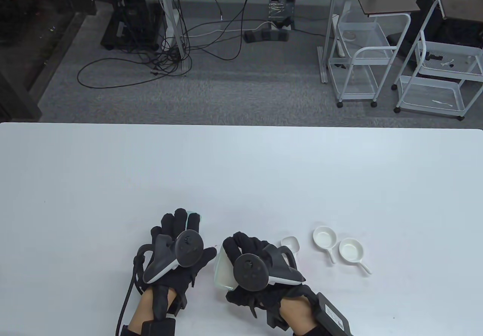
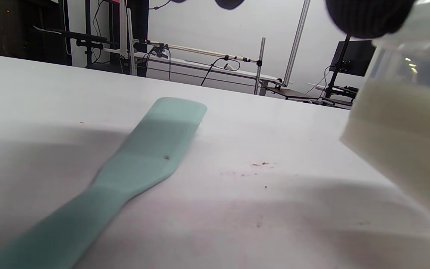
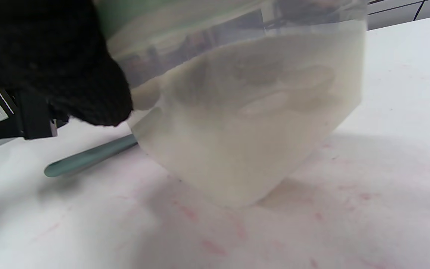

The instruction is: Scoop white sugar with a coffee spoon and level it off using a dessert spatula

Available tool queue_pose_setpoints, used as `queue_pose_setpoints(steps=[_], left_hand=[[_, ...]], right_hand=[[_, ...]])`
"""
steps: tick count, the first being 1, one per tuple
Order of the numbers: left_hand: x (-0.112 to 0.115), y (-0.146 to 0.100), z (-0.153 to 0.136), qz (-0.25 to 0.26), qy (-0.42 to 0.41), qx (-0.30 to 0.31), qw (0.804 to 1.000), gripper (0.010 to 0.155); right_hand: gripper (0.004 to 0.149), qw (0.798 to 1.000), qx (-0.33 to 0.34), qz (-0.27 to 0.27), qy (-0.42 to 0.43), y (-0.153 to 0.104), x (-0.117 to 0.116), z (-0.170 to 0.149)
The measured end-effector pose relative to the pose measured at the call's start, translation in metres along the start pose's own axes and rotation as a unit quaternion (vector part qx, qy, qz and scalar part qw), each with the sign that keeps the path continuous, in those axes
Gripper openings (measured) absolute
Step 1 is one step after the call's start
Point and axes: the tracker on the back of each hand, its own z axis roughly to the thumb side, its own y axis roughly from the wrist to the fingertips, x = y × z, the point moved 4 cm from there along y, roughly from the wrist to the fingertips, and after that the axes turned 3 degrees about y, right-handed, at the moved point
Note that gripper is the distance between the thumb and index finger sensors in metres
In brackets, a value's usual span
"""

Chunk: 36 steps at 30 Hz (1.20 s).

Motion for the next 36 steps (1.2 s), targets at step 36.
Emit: queue_pose_setpoints(steps=[36], left_hand=[[-0.002, 0.003, 0.006, 0.022, -0.026, 0.013, 0.999, 0.087]], right_hand=[[0.095, 0.938, -0.253, -0.130, 0.198, -0.043, 0.055, -0.069]])
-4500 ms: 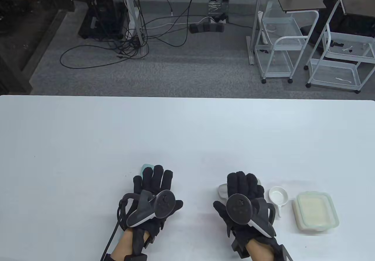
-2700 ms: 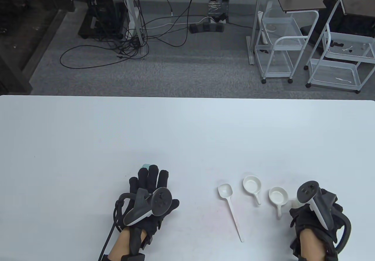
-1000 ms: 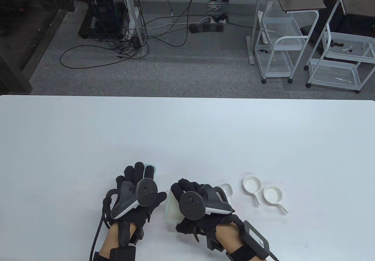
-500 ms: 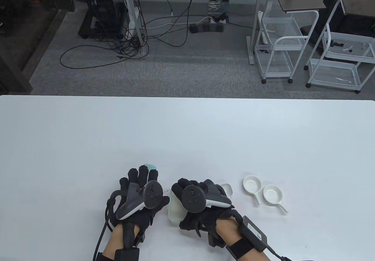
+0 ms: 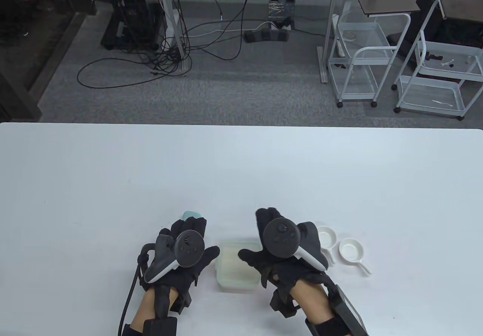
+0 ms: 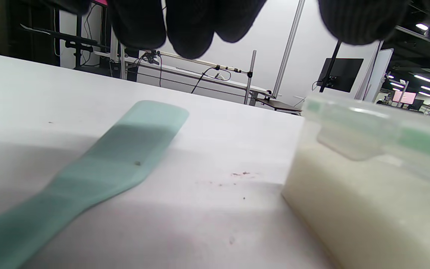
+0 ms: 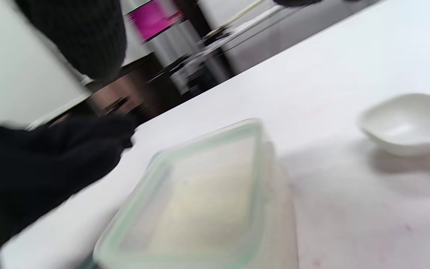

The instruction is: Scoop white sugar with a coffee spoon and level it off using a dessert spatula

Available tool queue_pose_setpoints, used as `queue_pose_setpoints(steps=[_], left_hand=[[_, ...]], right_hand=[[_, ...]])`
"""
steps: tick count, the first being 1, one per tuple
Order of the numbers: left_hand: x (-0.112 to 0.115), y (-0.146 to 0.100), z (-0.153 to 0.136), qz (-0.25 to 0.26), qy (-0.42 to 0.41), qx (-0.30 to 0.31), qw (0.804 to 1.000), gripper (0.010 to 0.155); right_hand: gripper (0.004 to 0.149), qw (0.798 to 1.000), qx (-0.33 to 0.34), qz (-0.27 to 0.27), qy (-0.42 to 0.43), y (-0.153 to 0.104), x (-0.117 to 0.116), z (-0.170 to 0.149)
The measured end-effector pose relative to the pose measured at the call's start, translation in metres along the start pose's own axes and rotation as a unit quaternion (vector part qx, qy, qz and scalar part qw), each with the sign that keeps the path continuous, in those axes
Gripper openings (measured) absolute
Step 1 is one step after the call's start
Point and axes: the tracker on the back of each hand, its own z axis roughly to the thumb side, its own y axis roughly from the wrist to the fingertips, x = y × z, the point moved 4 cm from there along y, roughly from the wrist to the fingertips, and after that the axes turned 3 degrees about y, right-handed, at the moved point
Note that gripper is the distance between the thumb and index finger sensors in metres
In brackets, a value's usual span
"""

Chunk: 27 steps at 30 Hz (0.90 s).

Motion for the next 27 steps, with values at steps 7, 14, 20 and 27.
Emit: queue_pose_setpoints(steps=[7, 14, 20, 27], left_hand=[[0.000, -0.003, 0.008, 0.004, -0.033, -0.012, 0.999, 0.079], [0.012, -0.001, 0.007, -0.045, -0.095, -0.029, 0.994, 0.069], [0.030, 0.004, -0.002, -0.103, -0.174, -0.043, 0.978, 0.069], [0.039, 0.006, -0.004, -0.134, -0.227, -0.046, 0.964, 0.066]], right_hand=[[0.084, 0.998, -0.065, -0.006, -0.010, -0.007, -0.029, -0.045], [0.064, 0.998, -0.061, 0.003, 0.025, -0.005, -0.035, -0.053], [0.060, 0.995, -0.068, 0.034, 0.066, -0.001, -0.046, -0.060], [0.055, 0.981, -0.087, 0.038, 0.167, 0.001, -0.051, -0.066]])
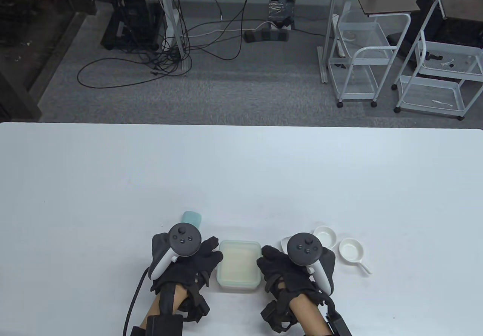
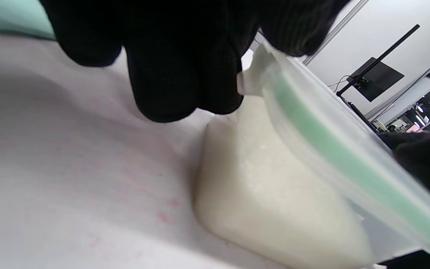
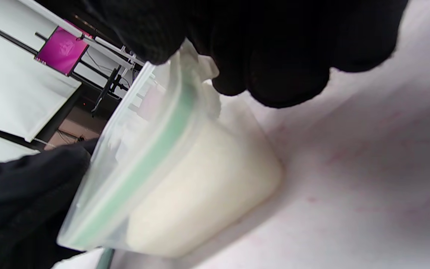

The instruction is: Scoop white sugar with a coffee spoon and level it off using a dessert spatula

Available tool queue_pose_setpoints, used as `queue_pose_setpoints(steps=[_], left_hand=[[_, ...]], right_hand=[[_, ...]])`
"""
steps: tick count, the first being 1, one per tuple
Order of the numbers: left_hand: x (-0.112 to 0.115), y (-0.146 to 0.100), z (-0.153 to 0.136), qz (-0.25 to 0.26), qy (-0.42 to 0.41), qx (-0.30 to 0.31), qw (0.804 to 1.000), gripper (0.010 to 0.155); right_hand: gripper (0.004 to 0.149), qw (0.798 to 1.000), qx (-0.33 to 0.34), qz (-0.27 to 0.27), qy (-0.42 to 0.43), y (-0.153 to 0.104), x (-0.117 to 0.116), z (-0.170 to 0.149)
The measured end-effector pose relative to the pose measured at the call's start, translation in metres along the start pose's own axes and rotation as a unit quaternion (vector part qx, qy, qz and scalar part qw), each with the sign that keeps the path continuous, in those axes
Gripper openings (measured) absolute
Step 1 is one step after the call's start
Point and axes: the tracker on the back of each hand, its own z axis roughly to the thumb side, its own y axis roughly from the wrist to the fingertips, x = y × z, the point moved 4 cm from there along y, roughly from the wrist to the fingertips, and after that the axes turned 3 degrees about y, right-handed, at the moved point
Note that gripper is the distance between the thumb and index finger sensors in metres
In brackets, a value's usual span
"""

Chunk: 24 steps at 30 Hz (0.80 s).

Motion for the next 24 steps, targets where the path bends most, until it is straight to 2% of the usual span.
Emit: queue_pose_setpoints(steps=[6, 8, 11, 13, 24], left_hand=[[0.008, 0.004, -0.019, -0.062, -0.139, -0.056, 0.987, 0.067], [0.009, 0.006, -0.021, -0.069, -0.154, -0.056, 0.984, 0.066], [0.010, 0.007, -0.019, -0.078, -0.149, -0.054, 0.984, 0.065], [0.011, 0.007, -0.017, -0.081, -0.145, -0.054, 0.985, 0.065], [0.012, 0.006, -0.015, -0.089, -0.129, -0.058, 0.986, 0.064]], right_hand=[[0.056, 0.999, -0.025, 0.015, 0.045, 0.002, 0.000, -0.008], [0.056, 0.997, -0.032, 0.020, 0.063, 0.003, 0.000, -0.011], [0.057, 0.997, -0.038, 0.024, 0.070, 0.004, 0.000, -0.012], [0.058, 0.998, -0.033, -0.001, 0.052, 0.003, 0.005, -0.011], [0.057, 1.000, -0.019, -0.018, -0.001, -0.002, 0.004, -0.002]])
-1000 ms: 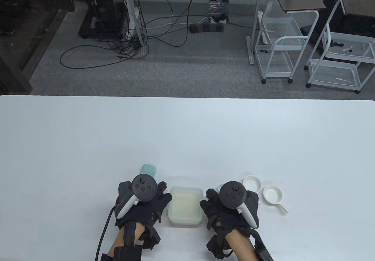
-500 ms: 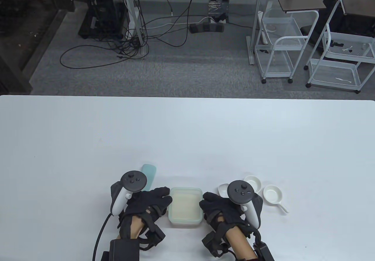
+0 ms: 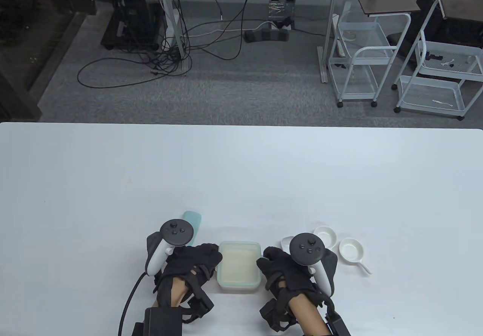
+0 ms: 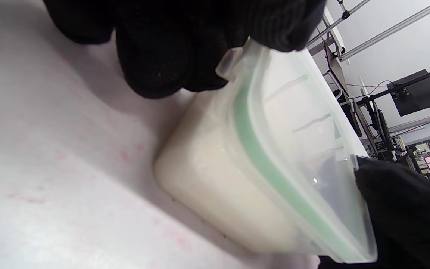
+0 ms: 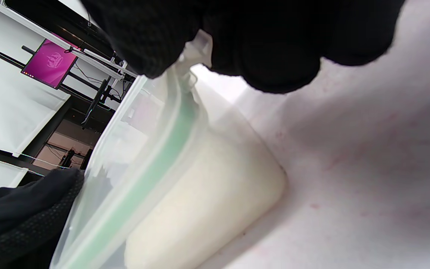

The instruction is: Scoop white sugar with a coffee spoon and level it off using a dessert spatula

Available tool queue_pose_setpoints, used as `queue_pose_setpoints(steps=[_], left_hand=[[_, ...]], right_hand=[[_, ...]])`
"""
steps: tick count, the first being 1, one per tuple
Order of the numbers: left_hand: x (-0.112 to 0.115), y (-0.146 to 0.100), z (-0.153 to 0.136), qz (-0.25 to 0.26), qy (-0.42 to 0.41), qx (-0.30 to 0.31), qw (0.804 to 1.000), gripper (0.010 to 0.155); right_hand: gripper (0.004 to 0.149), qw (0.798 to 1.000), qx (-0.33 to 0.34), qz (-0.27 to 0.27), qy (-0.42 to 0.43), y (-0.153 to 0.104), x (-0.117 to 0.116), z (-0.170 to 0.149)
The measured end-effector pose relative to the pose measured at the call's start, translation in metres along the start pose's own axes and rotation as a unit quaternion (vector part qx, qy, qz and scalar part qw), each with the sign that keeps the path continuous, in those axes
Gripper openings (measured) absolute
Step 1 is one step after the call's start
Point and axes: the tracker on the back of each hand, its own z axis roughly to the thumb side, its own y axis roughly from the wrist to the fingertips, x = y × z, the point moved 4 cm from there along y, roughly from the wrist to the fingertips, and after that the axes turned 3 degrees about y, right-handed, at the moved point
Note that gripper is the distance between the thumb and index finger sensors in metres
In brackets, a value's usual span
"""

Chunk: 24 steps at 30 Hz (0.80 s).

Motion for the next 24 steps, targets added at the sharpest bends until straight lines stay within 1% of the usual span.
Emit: queue_pose_setpoints(steps=[9, 11, 12, 13, 16, 20, 24], left_hand=[[0.001, -0.002, 0.002, 0.005, 0.010, -0.007, 1.000, 0.063], [-0.006, -0.004, 0.001, 0.036, 0.023, -0.013, 0.999, 0.060], [-0.006, -0.003, 0.002, 0.047, 0.021, 0.001, 0.999, 0.058], [-0.005, -0.004, 0.000, 0.033, 0.019, -0.010, 0.999, 0.059], [-0.003, -0.004, -0.002, 0.020, 0.014, -0.016, 1.000, 0.062], [-0.004, -0.006, 0.003, 0.036, 0.043, -0.009, 0.998, 0.065], [-0.006, -0.009, 0.010, 0.063, 0.076, 0.000, 0.995, 0.071]], right_hand=[[0.057, 1.000, 0.006, -0.009, -0.023, -0.001, -0.001, 0.002], [0.057, 0.999, 0.007, -0.013, -0.029, -0.002, -0.001, 0.003], [0.057, 0.999, 0.008, -0.012, -0.029, -0.002, -0.002, 0.003], [0.057, 1.000, 0.007, -0.012, -0.028, -0.002, -0.002, 0.003], [0.058, 0.999, 0.008, -0.012, -0.030, -0.002, -0.002, 0.003], [0.060, 0.999, 0.010, -0.014, -0.041, -0.002, -0.002, 0.004], [0.068, 0.996, 0.019, -0.026, -0.082, -0.006, 0.003, 0.010]])
